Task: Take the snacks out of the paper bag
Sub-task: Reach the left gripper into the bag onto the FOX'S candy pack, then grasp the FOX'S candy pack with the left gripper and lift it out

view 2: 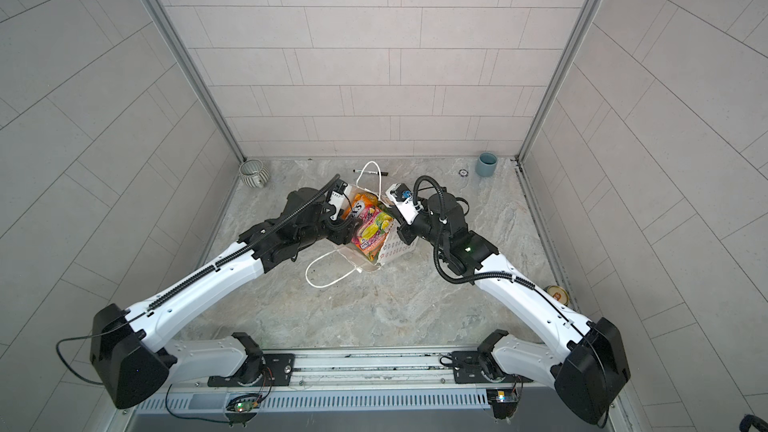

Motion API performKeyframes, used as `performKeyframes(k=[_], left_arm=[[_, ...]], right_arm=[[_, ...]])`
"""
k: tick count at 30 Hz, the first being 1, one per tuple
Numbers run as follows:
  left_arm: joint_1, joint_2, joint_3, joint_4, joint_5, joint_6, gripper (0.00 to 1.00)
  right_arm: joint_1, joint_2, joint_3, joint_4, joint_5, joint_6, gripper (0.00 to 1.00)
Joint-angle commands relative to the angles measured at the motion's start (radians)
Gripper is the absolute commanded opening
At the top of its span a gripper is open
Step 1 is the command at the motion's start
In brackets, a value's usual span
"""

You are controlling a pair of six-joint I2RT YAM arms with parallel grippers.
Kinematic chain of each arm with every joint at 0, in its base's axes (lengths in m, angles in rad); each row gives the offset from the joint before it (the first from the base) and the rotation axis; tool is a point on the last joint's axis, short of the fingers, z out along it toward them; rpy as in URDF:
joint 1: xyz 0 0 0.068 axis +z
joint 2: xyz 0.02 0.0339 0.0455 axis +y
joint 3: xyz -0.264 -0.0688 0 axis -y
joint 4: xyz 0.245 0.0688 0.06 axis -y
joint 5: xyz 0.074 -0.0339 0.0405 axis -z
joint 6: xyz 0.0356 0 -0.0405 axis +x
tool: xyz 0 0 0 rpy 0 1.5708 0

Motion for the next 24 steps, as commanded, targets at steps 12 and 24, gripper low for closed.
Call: performKeyframes(k=[12,24], left_arm=[[-0.018,0.161,0.012,-0.015,-0.056,0.01,0.93],[-0.02,0.203,-0.009,0.038,0.005,-0.022,0.61]], right_arm=[[-0.007,-0.009,0.02,0.057,-0.025,0.029,0.0],[-0.017,-0.006,0.013,0.084,-0.033,0.046,0.0]])
